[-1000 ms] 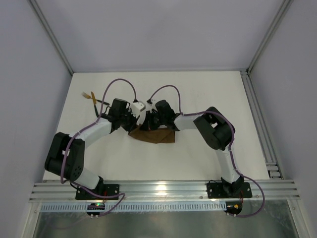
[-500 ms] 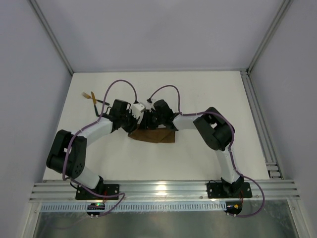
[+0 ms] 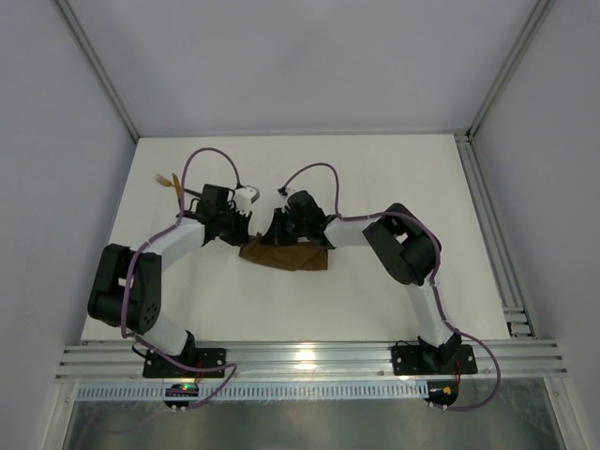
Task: Fold the napkin into a case and place the utensils inside
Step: Smooth out the smaller rectangle-folded napkin at the center of the board.
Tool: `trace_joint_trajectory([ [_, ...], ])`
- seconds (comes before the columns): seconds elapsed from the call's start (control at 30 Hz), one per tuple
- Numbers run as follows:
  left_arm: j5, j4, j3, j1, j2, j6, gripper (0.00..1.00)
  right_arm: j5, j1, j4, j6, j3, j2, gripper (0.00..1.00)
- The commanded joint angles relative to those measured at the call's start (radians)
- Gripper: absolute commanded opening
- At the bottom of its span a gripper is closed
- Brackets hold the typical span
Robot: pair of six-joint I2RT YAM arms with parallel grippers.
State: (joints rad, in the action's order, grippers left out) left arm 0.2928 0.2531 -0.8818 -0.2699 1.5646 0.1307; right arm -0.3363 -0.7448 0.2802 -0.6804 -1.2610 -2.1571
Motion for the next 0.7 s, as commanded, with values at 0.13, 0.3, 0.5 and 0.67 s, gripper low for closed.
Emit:
trace_joint_trajectory([
  [0.13,0.029,0.024,-0.011,0.009,0.000,0.027,0.02,0.115,-0.010,-0.133,0.033,0.037,-0.040,0.03],
  [0.3,0.087,0.040,-0.011,0.009,-0.050,0.105,0.37,0.105,-0.010,-0.131,0.051,0.034,-0.035,0.03],
  [0.5,0.189,0.101,-0.028,0.008,-0.146,0.211,0.34,0.063,-0.008,-0.110,0.070,0.040,-0.027,0.03],
  [0.67,0.210,0.164,-0.039,-0.008,-0.052,0.254,0.27,0.036,-0.007,-0.093,0.087,0.034,-0.021,0.03],
])
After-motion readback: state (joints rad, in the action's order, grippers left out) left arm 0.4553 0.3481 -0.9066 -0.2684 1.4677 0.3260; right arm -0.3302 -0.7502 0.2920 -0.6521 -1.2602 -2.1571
